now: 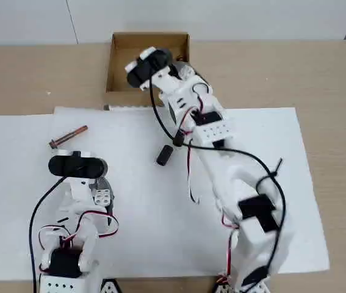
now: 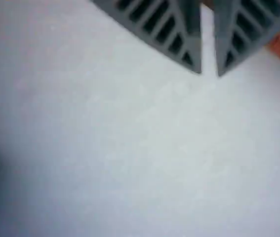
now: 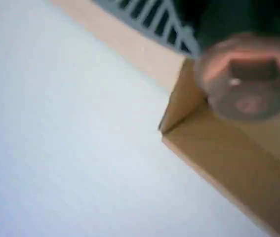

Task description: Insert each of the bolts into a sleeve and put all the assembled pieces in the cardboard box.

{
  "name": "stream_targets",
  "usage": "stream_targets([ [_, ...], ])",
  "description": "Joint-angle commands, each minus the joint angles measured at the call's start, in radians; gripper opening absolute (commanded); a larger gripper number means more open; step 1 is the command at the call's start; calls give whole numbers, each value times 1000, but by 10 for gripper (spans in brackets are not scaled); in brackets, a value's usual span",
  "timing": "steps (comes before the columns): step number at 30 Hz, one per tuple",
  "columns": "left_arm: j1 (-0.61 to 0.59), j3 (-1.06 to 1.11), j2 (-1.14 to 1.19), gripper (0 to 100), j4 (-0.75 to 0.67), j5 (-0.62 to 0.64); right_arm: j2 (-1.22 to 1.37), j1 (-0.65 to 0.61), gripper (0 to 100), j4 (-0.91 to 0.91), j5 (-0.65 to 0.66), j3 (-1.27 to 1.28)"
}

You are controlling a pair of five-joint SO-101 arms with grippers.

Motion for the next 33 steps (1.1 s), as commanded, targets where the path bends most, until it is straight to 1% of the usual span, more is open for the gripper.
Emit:
stream_targets([
  [1, -3, -5, -8, 6, 3, 0, 70, -4, 4, -27, 6, -176],
  [5, -3, -4, -8, 6, 3, 0, 188, -5, 8, -25, 11, -285],
  [9, -3, -4, -8, 6, 3, 0, 271, -12, 25, -1, 84, -351],
  [13, -3, -4, -9, 6, 3, 0, 328, -15, 157, 4, 89, -407],
  [15, -3, -4, -9, 6, 3, 0, 344, -18, 195, 2, 89, -414],
  [18, -3, -4, -9, 6, 3, 0, 354, -24, 176, 2, 89, -414],
  [24, -3, -4, -9, 6, 3, 0, 355, -28, 106, 2, 91, -414],
  [29, -3, -4, -9, 6, 3, 2, 332, -25, 0, 4, 91, -414],
  [33, -3, -4, -9, 6, 3, 2, 232, -28, 2, 116, 86, -414],
])
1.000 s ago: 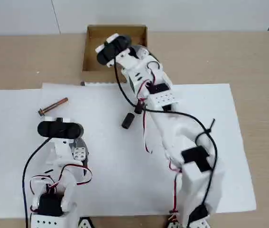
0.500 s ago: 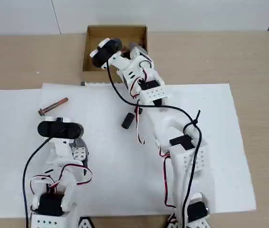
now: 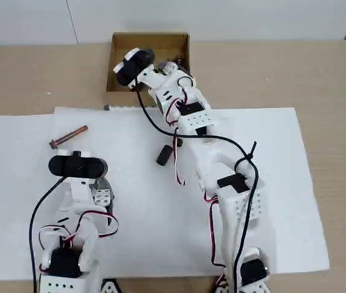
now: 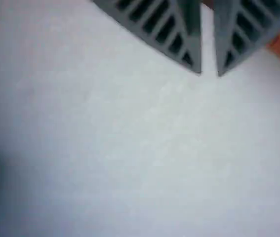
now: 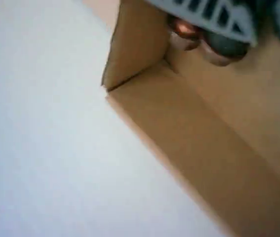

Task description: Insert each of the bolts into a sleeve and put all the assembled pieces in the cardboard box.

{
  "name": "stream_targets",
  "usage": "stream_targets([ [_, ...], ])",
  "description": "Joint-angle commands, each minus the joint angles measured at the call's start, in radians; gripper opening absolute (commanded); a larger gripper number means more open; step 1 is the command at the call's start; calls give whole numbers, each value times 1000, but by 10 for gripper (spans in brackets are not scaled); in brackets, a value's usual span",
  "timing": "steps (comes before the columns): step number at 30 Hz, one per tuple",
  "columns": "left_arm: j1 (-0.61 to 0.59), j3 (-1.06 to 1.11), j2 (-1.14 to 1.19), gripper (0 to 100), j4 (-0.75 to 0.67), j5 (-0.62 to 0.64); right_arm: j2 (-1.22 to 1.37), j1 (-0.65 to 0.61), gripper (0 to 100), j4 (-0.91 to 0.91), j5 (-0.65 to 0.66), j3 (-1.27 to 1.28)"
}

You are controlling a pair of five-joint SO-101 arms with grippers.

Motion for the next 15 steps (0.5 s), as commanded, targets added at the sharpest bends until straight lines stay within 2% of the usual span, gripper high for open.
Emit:
stream_targets([
  [1, -3, -4, -9, 6, 3, 2, -143, -4, 2, 104, 5, -49],
  [6, -3, -4, -9, 6, 3, 2, -282, -1, 2, 288, -74, -48],
  [15, -5, -4, -9, 6, 3, 2, -533, -35, 3, 745, -241, -48],
])
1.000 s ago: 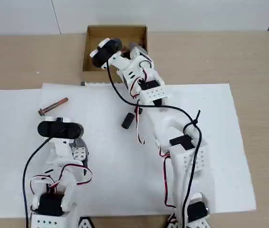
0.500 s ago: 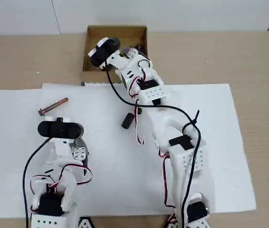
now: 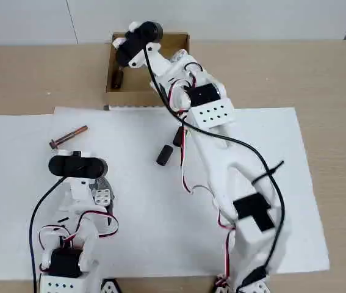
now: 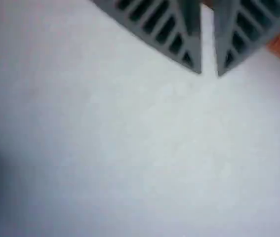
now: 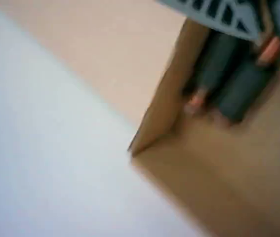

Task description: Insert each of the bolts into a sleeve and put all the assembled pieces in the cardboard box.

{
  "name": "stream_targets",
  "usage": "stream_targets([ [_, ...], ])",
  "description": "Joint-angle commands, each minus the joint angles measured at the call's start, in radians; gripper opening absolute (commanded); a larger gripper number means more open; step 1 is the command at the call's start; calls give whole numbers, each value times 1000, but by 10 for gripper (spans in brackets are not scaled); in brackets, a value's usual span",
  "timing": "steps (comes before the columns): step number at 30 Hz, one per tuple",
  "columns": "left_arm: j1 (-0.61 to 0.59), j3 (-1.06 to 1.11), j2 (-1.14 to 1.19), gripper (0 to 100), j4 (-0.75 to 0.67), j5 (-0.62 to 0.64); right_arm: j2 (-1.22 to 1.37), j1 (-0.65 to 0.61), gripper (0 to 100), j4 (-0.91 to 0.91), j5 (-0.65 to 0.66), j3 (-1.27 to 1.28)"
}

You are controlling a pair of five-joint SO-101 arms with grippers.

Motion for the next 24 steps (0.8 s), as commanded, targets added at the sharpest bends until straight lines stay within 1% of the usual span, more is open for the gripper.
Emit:
stream_targets([
  [1, -5, -4, -9, 6, 3, 2, -137, -12, 3, 143, -72, -48],
  [5, -5, -4, -9, 6, 3, 2, -200, -10, 3, 294, -161, -48],
  [11, -5, -4, -9, 6, 3, 3, -251, 1, 3, 507, -338, -48],
  [14, -5, -4, -9, 6, 3, 3, -251, 4, 3, 605, -451, -46],
  [20, -5, -4, -9, 6, 3, 3, -206, 4, 4, 748, -678, -44],
  [24, -5, -4, -9, 6, 3, 3, -136, 4, 4, 779, -812, -46],
])
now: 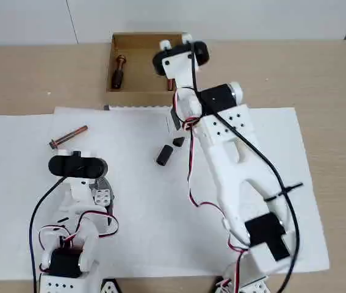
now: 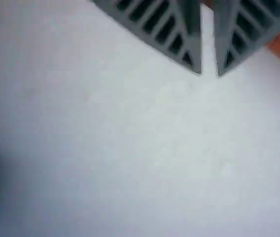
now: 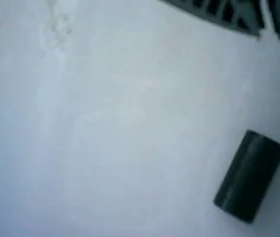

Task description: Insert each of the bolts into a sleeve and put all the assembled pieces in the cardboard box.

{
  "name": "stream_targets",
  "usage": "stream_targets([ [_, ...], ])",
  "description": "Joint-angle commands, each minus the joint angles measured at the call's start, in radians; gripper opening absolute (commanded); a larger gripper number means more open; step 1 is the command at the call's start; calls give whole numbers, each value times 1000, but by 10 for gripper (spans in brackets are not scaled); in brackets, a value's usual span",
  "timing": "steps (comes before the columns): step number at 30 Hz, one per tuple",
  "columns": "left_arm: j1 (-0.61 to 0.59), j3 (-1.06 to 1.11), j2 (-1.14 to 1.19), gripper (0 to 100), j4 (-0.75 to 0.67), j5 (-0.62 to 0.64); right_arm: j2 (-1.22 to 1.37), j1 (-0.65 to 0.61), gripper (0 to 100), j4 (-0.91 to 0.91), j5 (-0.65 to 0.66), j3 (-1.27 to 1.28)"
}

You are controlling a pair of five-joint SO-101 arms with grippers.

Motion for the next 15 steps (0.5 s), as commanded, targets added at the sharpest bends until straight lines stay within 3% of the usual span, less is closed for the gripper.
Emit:
stream_targets([
  [1, -5, -4, -9, 6, 3, 3, 39, 12, 4, 22, -112, -41],
  [7, -5, -4, -9, 6, 3, 3, 147, 10, 4, -38, -195, -46],
  [15, -5, -4, -9, 6, 3, 3, 217, 7, 28, -205, -187, -46],
])
